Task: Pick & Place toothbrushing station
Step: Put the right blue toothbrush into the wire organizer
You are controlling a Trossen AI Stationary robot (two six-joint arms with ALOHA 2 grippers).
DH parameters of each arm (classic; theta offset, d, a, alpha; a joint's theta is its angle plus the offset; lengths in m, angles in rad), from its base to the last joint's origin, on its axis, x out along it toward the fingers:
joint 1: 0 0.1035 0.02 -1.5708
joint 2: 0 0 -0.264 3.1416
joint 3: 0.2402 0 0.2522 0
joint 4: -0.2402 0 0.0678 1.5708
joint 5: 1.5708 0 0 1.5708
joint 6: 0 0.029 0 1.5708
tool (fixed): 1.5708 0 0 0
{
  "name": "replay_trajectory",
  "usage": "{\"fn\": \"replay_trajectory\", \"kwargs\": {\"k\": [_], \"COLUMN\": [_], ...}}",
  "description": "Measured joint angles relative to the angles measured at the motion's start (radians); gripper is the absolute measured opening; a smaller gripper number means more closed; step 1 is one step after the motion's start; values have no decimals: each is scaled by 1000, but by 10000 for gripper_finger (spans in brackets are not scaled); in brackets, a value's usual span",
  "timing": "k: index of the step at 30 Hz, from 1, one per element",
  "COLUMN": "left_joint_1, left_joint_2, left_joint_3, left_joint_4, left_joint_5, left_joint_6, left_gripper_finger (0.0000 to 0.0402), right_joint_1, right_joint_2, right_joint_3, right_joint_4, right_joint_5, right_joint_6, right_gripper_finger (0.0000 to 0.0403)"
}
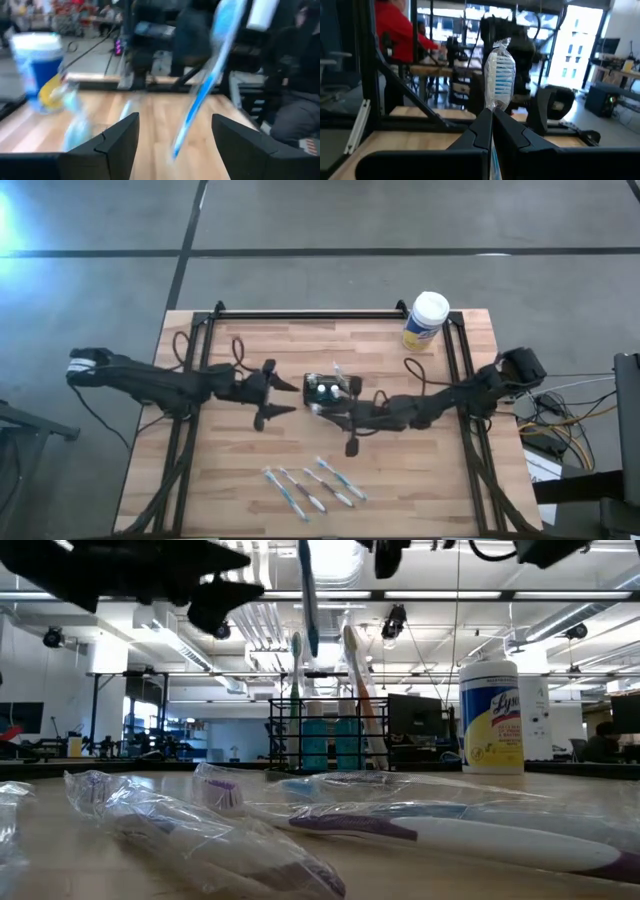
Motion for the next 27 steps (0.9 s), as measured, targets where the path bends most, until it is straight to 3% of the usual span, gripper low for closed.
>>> {"fn": "replay_trajectory", "kwargs": {"k": [7, 16, 23, 27], "left_joint_1": [-31, -48, -58, -58], "left_joint_2": [118, 213, 258, 251], "left_joint_3": [107, 207, 248, 240], "left_joint_4": [2, 5, -15, -22], "left_joint_5": [66, 69, 82, 109], "left_joint_6": [25, 5, 27, 41], "left_gripper_finger": [253, 253, 252, 231], "right_joint_1": [-8, -12, -12, -11], "right_joint_2": [2, 11, 19, 19], "right_joint_3": [75, 106, 108, 100], "right_joint_4": [-89, -139, -136, -136], "right_joint_5": [6, 8, 17, 35], "right_joint_6": [-15, -27, -38, -38], "right_gripper_finger": [8, 8, 8, 8]}}
